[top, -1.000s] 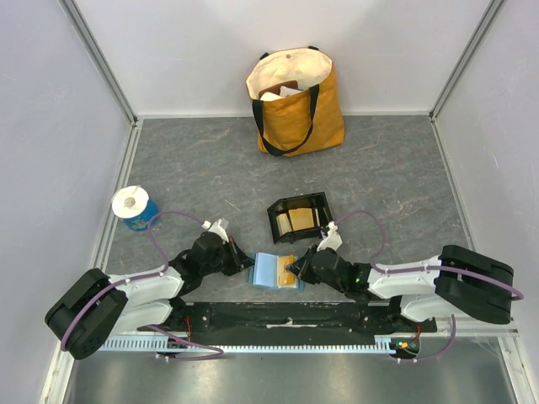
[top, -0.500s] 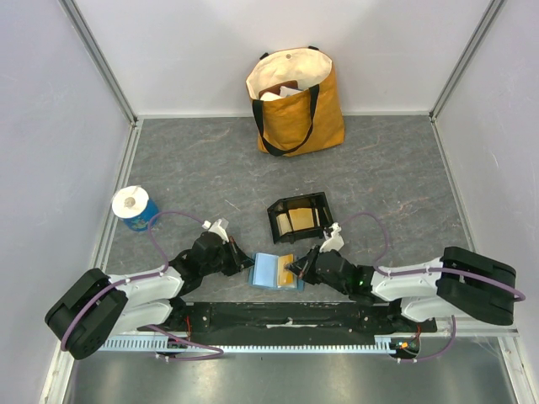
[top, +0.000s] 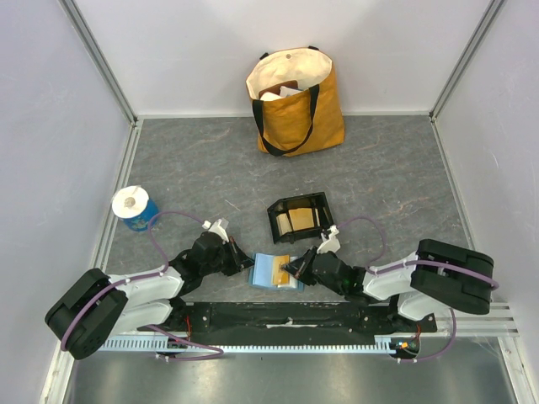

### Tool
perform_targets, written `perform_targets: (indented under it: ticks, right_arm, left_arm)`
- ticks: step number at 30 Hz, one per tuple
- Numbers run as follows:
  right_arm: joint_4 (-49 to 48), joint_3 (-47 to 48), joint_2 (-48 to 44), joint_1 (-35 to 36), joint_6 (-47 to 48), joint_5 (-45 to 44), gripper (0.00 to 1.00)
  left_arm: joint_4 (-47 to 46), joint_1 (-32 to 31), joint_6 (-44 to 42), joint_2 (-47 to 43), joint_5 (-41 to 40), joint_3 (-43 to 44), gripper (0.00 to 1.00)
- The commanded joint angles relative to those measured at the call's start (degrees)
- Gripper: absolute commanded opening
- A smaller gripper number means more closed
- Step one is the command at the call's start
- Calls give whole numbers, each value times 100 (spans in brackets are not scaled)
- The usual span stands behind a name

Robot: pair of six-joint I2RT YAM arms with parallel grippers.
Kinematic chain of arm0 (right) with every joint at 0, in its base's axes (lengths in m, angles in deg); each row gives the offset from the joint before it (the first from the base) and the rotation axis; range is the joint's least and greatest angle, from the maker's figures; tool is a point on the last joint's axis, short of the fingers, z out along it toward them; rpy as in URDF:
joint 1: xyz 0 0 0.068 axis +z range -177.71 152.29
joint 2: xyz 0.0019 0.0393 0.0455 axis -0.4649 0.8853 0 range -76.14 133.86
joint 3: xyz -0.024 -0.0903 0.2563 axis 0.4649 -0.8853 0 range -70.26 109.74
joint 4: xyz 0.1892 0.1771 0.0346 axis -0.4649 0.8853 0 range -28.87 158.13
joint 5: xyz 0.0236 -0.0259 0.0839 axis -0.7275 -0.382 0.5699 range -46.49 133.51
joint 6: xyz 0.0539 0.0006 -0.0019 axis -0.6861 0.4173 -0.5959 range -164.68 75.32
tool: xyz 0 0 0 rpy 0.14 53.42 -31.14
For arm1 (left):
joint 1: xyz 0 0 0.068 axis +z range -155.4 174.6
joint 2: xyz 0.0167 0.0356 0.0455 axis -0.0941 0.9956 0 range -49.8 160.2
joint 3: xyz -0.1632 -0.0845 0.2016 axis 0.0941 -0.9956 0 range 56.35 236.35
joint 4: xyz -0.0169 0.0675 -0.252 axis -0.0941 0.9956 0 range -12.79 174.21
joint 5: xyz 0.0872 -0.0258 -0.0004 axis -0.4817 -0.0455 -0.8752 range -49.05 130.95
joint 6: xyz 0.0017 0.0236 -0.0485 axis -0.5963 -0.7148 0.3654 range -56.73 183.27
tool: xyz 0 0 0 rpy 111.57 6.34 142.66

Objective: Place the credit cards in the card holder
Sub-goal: Insert the credit card into the card holder.

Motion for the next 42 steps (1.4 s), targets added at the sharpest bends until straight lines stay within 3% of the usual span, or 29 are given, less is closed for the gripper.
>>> perform_targets:
  ticks: [1,11,19,23,27,33,42]
  right_arm:
    - [-219,-14,235,87,-214,-15,0]
    - [-799,100,833,184,-135,-6,0]
    - [42,636,834,342,207,73,2]
    - [1087,618,228,342,304,-418,16]
    - [2239,794,-378,342,462,-805,41]
    - [2277,838,-442,342,603,-631,46]
    - [1530,1233,315,342,954,-7,42]
  left_arm:
    - [457,-55,32,98,-71,-125,2]
    - [457,-55,58,37,-62,-160,2]
    - [457,-55,58,37,-71,-143,2]
    - [527,-55,49,-25,-106,-143,2]
    - [589,-64,14,-34,-150,-125,2]
    - [580,-55,-3,19,-132,-99,2]
    - [580,-55,-21,19,-106,-90,2]
